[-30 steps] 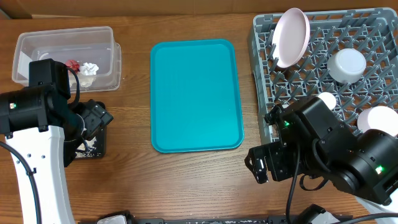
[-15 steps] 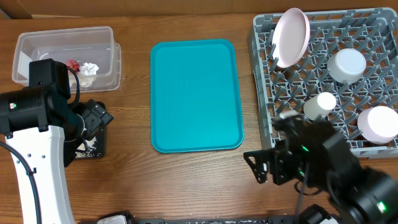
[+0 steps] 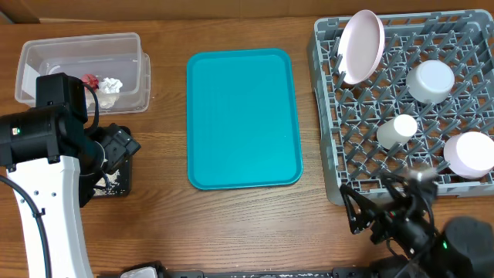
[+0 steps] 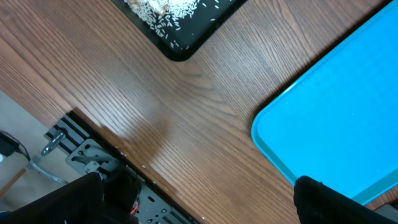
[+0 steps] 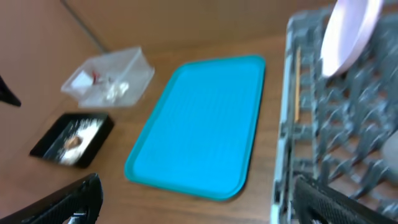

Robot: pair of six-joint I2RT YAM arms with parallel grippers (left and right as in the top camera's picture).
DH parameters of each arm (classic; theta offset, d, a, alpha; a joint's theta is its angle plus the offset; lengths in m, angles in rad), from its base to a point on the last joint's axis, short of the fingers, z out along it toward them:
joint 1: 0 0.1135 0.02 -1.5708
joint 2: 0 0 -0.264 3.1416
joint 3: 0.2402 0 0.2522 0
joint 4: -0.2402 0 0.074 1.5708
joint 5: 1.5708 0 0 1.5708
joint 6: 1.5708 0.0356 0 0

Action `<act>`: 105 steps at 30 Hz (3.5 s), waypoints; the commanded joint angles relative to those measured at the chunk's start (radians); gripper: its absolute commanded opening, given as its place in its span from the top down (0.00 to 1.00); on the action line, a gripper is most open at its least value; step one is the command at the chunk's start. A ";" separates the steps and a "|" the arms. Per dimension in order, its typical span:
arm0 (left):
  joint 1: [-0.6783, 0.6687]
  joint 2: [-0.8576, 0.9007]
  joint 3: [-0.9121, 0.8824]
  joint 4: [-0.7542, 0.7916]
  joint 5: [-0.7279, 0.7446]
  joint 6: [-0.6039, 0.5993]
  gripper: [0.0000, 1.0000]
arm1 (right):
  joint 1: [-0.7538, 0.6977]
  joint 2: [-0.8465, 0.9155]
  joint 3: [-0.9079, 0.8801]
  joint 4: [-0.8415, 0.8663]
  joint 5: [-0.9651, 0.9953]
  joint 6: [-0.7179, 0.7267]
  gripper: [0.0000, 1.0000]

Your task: Sort waste into correct bins and load items into the dishwasher

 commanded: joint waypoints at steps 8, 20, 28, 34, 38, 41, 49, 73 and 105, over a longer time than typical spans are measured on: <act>0.000 0.005 -0.002 0.000 -0.017 -0.006 0.00 | -0.105 -0.152 -0.154 0.061 -0.023 -0.090 0.00; 0.000 0.005 -0.002 0.000 -0.017 -0.006 0.00 | -0.140 -0.221 -0.393 0.400 -0.010 -0.119 0.00; 0.000 0.005 -0.002 0.000 -0.017 -0.006 0.00 | -0.148 -0.306 -0.560 0.567 -0.027 -0.119 0.00; 0.000 0.005 -0.002 0.000 -0.017 -0.006 0.00 | -0.161 -0.306 -0.640 0.689 -0.023 -0.119 0.00; 0.000 0.005 -0.002 0.000 -0.017 -0.006 0.00 | -0.164 -0.306 -0.718 0.813 -0.024 -0.119 0.00; 0.000 0.005 -0.002 0.000 -0.017 -0.006 0.00 | -0.167 -0.306 -0.780 0.891 -0.023 -0.119 0.00; 0.000 0.005 -0.002 0.000 -0.017 -0.006 0.00 | -0.179 -0.306 -0.797 0.851 0.182 -0.119 0.00; 0.000 0.005 -0.002 0.001 -0.017 -0.006 0.00 | -0.177 -0.306 -0.797 0.817 0.232 -0.119 0.00; 0.000 0.000 -0.002 0.008 -0.017 -0.006 0.00 | -0.177 -0.306 -0.797 0.817 0.232 -0.119 0.00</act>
